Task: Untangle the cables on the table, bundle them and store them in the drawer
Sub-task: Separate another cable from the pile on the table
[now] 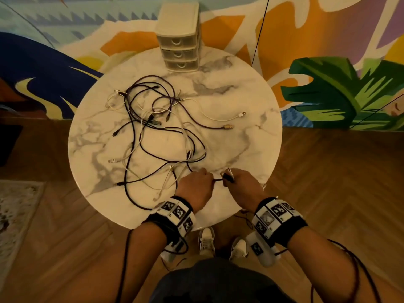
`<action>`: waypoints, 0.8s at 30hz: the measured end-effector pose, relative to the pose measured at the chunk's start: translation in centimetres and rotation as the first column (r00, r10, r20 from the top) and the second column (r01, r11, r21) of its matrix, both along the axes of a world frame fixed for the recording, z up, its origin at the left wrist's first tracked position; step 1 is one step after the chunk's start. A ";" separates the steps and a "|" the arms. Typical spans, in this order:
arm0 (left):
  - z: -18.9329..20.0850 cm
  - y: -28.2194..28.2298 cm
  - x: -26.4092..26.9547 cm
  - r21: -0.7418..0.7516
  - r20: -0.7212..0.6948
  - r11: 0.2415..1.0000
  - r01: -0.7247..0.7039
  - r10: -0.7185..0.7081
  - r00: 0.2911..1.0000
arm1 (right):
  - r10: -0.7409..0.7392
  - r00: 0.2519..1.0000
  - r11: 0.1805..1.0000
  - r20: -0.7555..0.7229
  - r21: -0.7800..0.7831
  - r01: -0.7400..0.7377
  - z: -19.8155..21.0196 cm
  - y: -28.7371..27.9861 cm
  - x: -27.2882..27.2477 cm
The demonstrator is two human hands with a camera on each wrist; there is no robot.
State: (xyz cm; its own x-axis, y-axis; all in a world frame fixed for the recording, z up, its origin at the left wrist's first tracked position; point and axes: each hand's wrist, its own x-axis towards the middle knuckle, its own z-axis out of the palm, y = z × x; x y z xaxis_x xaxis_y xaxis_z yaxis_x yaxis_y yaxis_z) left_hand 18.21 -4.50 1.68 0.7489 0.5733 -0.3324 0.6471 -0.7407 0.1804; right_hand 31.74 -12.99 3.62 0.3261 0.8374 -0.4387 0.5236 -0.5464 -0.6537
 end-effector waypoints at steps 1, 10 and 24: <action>-0.6 0.8 -0.7 -0.054 0.039 0.998 -0.036 0.038 0.998 | 0.006 1.000 1.000 0.021 0.012 -0.006 0.4 0.0 0.3; -1.7 8.9 -4.3 0.058 0.139 0.993 -0.105 0.096 0.986 | -0.091 0.991 0.994 0.098 0.067 0.085 -0.5 -2.0 2.3; 6.7 -1.9 2.5 0.040 -0.034 0.809 0.587 -0.586 0.810 | -0.379 0.874 0.923 0.304 0.055 0.381 0.4 -4.9 9.6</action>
State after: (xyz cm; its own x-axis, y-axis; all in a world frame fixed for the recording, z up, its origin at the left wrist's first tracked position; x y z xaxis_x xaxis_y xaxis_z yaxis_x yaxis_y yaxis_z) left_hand 20.74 -6.39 8.35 0.9413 0.0421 -0.3349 0.0899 -0.9876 0.1284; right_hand 41.31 -17.93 4.02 0.7364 0.6197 -0.2716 0.4467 -0.7468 -0.4928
